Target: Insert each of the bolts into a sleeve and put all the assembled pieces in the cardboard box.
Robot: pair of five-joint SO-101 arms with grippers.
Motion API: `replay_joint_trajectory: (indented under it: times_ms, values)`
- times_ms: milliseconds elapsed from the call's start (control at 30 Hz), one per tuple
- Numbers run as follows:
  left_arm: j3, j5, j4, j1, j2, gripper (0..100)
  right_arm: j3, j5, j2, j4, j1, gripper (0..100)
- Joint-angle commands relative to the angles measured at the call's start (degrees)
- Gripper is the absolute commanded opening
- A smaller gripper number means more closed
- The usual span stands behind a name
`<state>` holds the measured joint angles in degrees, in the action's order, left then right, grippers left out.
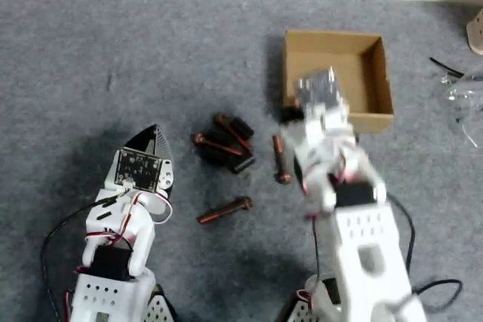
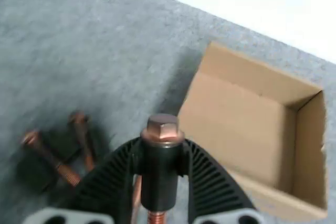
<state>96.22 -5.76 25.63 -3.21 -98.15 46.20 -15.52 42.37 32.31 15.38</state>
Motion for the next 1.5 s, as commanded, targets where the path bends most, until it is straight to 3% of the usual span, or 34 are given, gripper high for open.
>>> replay_joint_trajectory:
  times_ms: [0,233,767,1300,1467]
  values:
    - [1.36,-0.35,-2.90,-0.57,0.75,1,-17.98,-0.35,-15.43,-2.24,-4.09,0.4]
    - [1.36,-0.35,-3.16,-0.57,0.75,1,-40.75,-0.26,-38.64,3.03,-10.15,0.4]
    - [1.36,-0.35,-3.25,-0.75,0.75,1,-86.11,-0.26,-78.29,23.96,-12.35,0.4]
    - [1.36,-0.35,-3.25,-0.75,0.75,1,-113.36,-0.53,-94.55,41.54,-12.79,0.5]
    - [1.36,-0.35,-3.16,-0.75,0.75,1,-114.68,-0.62,-96.48,44.88,-12.79,13.2]
